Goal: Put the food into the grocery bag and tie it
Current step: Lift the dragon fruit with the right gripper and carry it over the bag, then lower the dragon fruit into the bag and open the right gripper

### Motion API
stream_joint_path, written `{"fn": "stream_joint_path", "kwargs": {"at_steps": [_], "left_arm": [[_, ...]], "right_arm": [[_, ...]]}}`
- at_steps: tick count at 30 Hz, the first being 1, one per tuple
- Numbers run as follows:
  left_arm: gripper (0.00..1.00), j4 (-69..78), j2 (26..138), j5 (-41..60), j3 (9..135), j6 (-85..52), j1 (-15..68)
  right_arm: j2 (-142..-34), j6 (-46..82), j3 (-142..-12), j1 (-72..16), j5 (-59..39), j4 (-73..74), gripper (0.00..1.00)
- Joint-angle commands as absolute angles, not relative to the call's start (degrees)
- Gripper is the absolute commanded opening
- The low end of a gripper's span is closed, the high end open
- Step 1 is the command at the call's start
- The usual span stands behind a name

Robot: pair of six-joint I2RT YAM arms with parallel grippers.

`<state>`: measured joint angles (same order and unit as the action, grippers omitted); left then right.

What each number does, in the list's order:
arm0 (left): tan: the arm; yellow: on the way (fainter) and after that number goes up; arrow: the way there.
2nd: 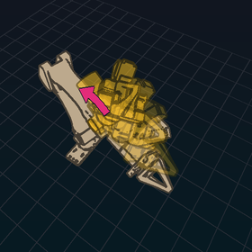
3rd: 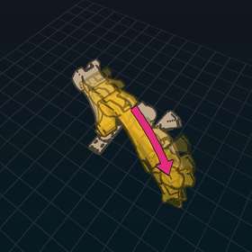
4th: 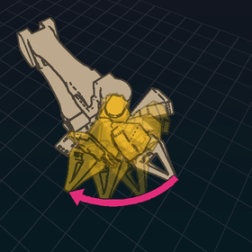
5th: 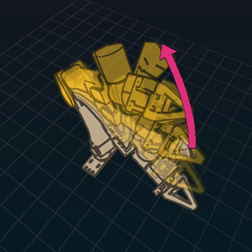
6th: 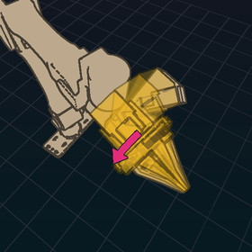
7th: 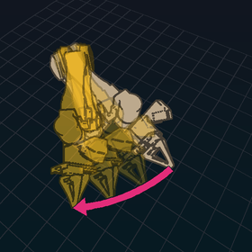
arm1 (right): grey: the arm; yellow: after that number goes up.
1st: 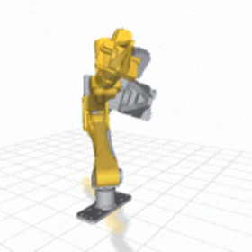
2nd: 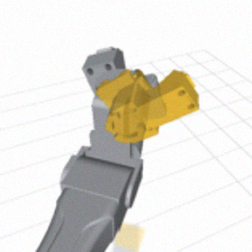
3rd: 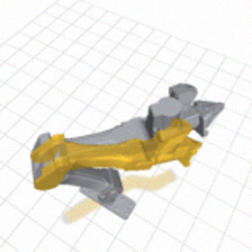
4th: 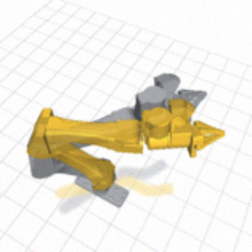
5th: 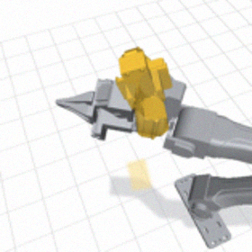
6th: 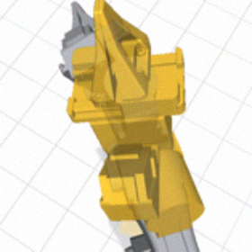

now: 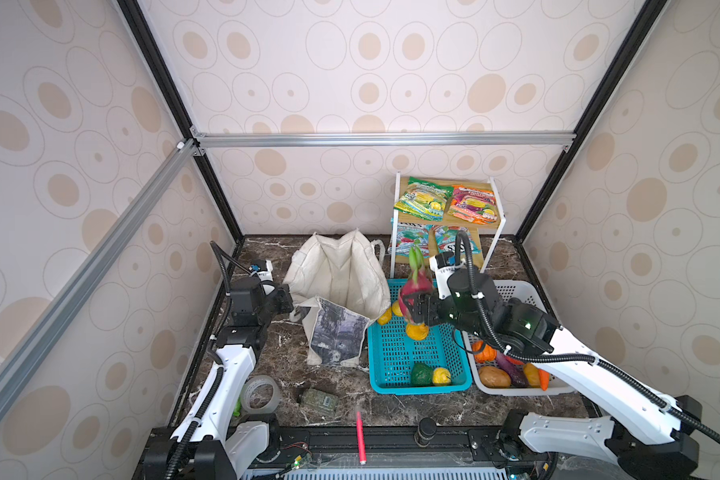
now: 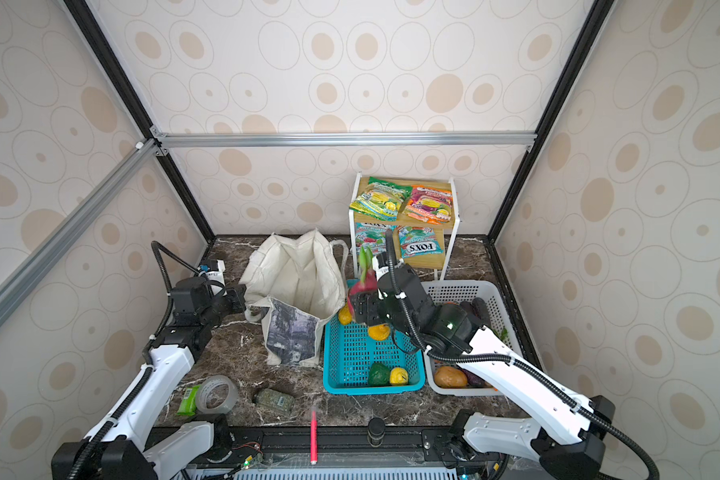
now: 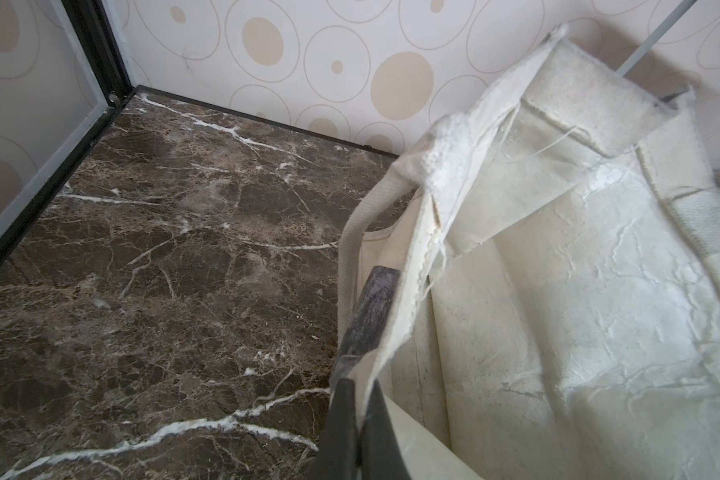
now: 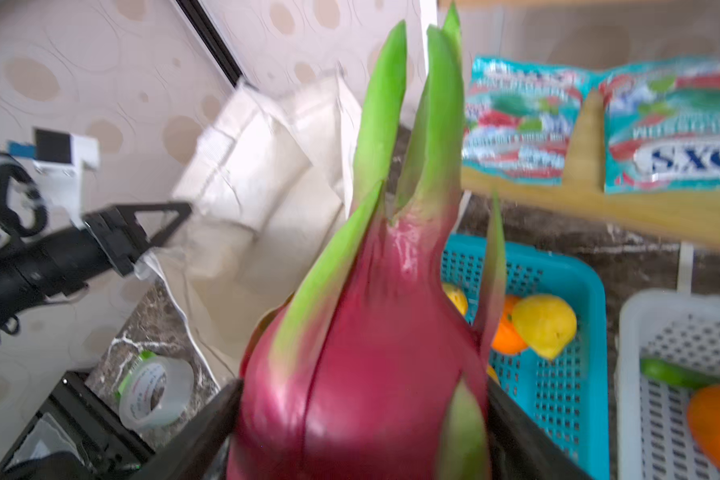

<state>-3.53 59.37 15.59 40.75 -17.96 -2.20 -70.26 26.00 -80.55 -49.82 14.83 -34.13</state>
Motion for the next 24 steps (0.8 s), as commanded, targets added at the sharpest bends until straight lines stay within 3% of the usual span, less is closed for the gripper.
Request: {"fn": "stream_joint_path", "kwargs": {"at_steps": [1, 15, 24], "left_arm": [[0.0, -4.53, 59.41, 17.53, 42.59, -17.45, -2.46], [0.0, -3.4, 58.4, 19.06, 42.15, -17.58, -2.27], [0.0, -2.92, 58.21, 19.9, 42.01, -18.01, -2.25]], "right_arm": [[-79.25, 20.38, -88.88, -49.98, 15.65, -32.55, 0.81], [-116.32, 22.06, -117.33, -49.92, 0.61, -33.84, 0.8], [-129.87, 25.37, -123.39, -50.17, 3.46, -37.07, 0.8]]}}
